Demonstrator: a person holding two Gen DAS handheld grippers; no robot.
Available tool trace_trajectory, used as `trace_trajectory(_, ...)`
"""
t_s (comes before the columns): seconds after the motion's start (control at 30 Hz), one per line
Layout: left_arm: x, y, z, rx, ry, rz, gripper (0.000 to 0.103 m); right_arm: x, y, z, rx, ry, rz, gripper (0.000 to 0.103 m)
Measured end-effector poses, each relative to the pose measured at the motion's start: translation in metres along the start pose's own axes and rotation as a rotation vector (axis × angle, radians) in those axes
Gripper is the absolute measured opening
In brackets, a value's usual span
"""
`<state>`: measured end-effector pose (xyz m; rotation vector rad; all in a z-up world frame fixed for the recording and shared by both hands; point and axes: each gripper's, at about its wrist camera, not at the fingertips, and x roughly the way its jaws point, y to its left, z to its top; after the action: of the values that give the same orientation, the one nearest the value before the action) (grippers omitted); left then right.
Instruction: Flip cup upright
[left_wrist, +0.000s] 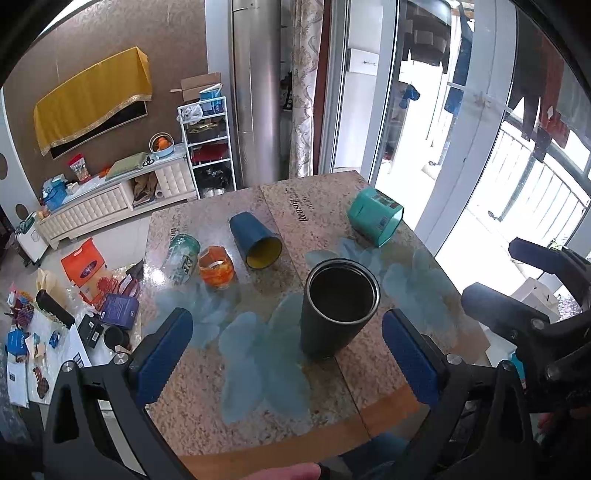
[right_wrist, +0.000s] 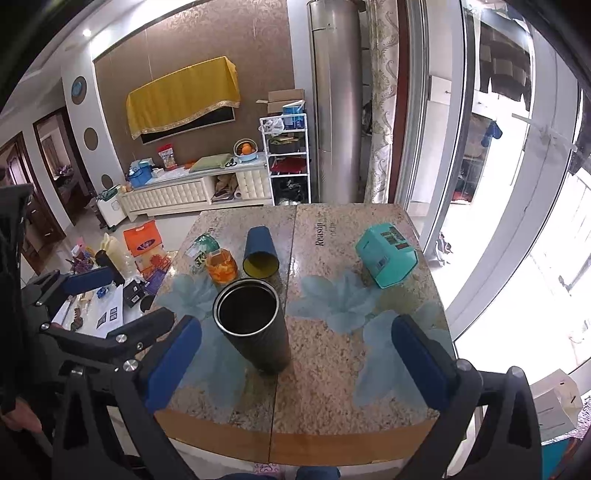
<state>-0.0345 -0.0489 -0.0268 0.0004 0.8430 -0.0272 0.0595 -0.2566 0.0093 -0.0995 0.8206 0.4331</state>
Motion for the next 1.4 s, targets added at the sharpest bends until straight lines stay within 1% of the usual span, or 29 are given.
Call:
trace_trajectory(0.27,0.0048,0.0041,-0.0003,-0.013,0.006,-0.006,0.103,0.0002,0.0005,0.0010,-0.002,0.010,0.014,0.103)
trace_trajectory(0.67,0.0062,0.0037,0.0005,-0.015,0.006,-0.016,0.103,0.0041,-0.0014,0.0037,-0.009,0.017,-0.003,0.103)
trace_trajectory(1.4,0.0100,0.0045,0.0067,-0.021,0.009,0.001,0.103,0.0079,-0.0063,0.0050,-0.017,0.041,-0.002,0.103)
